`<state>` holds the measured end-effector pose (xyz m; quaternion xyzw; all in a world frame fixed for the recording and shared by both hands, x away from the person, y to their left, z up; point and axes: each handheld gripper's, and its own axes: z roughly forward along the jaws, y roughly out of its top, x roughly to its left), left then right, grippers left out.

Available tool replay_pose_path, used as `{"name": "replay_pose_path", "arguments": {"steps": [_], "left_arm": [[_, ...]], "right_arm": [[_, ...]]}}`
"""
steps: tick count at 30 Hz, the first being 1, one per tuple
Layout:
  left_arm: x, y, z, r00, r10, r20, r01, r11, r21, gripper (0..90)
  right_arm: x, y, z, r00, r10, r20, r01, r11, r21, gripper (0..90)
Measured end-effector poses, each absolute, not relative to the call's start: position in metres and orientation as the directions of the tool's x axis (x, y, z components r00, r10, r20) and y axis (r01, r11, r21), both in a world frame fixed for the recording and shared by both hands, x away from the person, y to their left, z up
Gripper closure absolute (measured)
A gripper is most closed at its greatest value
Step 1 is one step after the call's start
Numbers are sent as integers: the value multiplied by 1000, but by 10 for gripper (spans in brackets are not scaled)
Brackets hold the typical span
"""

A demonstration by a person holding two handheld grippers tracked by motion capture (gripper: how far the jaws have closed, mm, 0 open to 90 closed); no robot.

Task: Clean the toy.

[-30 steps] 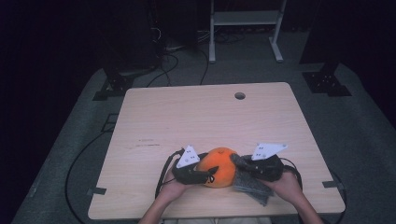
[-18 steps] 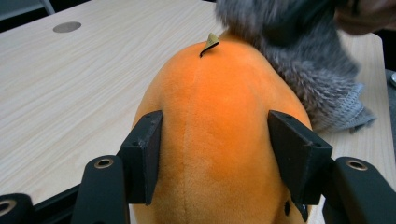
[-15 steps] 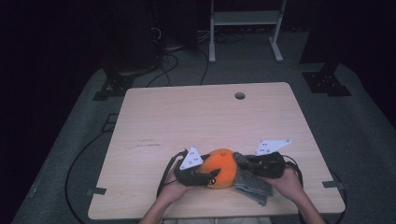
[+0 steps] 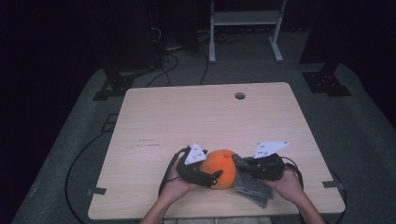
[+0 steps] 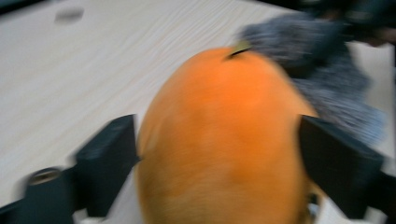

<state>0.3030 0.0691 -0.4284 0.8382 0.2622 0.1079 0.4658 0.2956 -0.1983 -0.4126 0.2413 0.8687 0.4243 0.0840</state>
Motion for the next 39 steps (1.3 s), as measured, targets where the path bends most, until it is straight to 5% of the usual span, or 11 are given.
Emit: {"name": "replay_pose_path", "arguments": {"steps": [4, 8, 12, 17, 23, 27, 35, 39], "left_arm": [[300, 67, -430, 840, 540, -50, 326, -429, 842, 281], [292, 64, -423, 851, 512, 116, 148, -445, 883, 392], [286, 56, -427, 876, 444, 191, 51, -479, 876, 382], [299, 67, -428, 883, 470, -4, 218, -402, 889, 186], [295, 68, -431, 894, 445, 51, 171, -444, 880, 332], [292, 70, -433, 907, 413, 88, 125, -461, 879, 347], [294, 75, -434, 906, 418, 65, 145, -449, 882, 338], [290, 69, -434, 914, 391, 104, 98, -465, 880, 345]], "right_arm": [[296, -198, -410, -864, 501, 41, 343, 527, 777, 775], [294, -200, -393, -855, 518, 11, 297, 471, 831, 776], [295, -200, -385, -846, 534, -3, 272, 435, 858, 775], [298, -202, -402, -855, 517, 46, 327, 468, 821, 775], [290, -211, -401, -860, 509, 33, 329, 504, 799, 776], [289, -210, -387, -868, 495, 38, 295, 452, 842, 775], [295, -222, -409, -860, 507, 50, 358, 531, 768, 774], [291, -229, -396, -861, 503, 81, 344, 457, 820, 774]]}}
